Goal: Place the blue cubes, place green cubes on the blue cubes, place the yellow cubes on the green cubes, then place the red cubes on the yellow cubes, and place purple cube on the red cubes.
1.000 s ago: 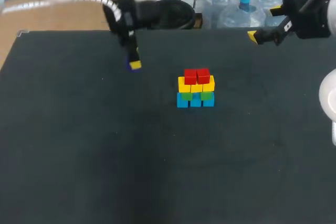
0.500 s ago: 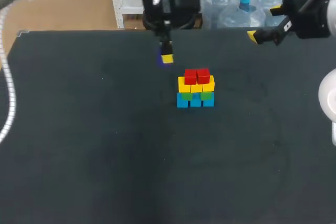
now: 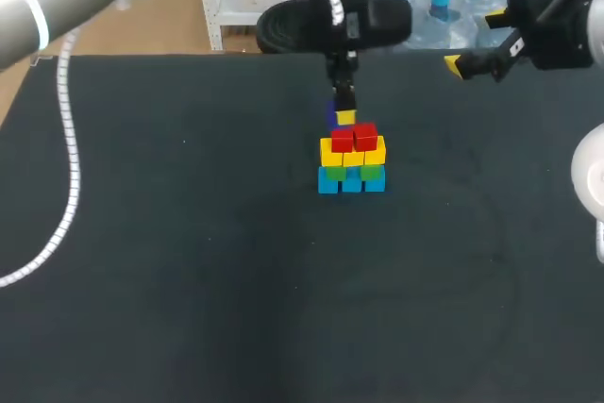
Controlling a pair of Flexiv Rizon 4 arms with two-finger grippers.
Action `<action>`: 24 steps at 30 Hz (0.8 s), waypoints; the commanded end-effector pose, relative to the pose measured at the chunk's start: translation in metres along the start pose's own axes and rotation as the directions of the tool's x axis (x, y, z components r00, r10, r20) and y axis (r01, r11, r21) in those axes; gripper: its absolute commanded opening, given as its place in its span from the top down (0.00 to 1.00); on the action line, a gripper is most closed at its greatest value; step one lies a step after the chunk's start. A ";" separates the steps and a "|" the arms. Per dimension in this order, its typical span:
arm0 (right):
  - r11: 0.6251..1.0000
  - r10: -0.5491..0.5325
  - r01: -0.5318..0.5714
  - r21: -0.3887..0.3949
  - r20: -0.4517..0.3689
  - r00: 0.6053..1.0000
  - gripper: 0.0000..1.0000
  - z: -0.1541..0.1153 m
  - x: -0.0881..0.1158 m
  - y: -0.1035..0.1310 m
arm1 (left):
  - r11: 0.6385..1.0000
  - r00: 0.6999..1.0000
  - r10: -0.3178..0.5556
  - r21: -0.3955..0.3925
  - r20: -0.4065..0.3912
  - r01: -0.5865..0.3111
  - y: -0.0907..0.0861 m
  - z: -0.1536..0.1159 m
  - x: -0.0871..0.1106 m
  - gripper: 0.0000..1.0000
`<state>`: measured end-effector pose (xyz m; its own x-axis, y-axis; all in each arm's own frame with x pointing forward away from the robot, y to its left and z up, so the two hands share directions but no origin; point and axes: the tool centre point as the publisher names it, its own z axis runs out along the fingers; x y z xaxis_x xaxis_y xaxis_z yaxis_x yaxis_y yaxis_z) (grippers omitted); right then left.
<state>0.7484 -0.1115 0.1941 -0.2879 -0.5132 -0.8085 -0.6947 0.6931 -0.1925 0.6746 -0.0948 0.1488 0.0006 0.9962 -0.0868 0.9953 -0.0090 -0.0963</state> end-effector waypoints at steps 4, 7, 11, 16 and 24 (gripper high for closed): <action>1.000 0.000 0.000 0.024 -0.005 1.000 0.00 0.000 -0.001 0.003 | 1.000 0.999 0.013 0.000 -0.040 -0.013 0.009 0.009 -0.022 1.00; 1.000 0.000 0.000 0.024 -0.005 1.000 0.00 0.000 -0.001 0.003 | 1.000 0.999 0.022 0.000 -0.040 -0.022 0.009 0.010 -0.025 1.00; 1.000 0.000 0.000 0.024 -0.005 1.000 0.00 0.000 -0.001 0.003 | 1.000 0.999 0.028 -0.002 -0.041 -0.029 0.011 0.011 -0.029 1.00; 1.000 0.000 0.000 0.024 -0.005 1.000 0.00 0.000 -0.001 0.003 | 1.000 0.999 0.031 -0.001 -0.041 -0.031 0.013 0.015 -0.029 1.00; 1.000 0.000 0.000 0.024 -0.005 1.000 0.00 0.000 -0.001 0.003 | 1.000 0.999 0.023 0.001 -0.040 -0.023 0.015 0.019 -0.026 1.00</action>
<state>0.7488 -0.1114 0.1936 -0.2875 -0.5123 -0.8092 -0.6918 0.6954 -0.1945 0.6834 -0.1216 0.1313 0.0255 0.9983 -0.0530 0.9957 -0.0301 -0.0880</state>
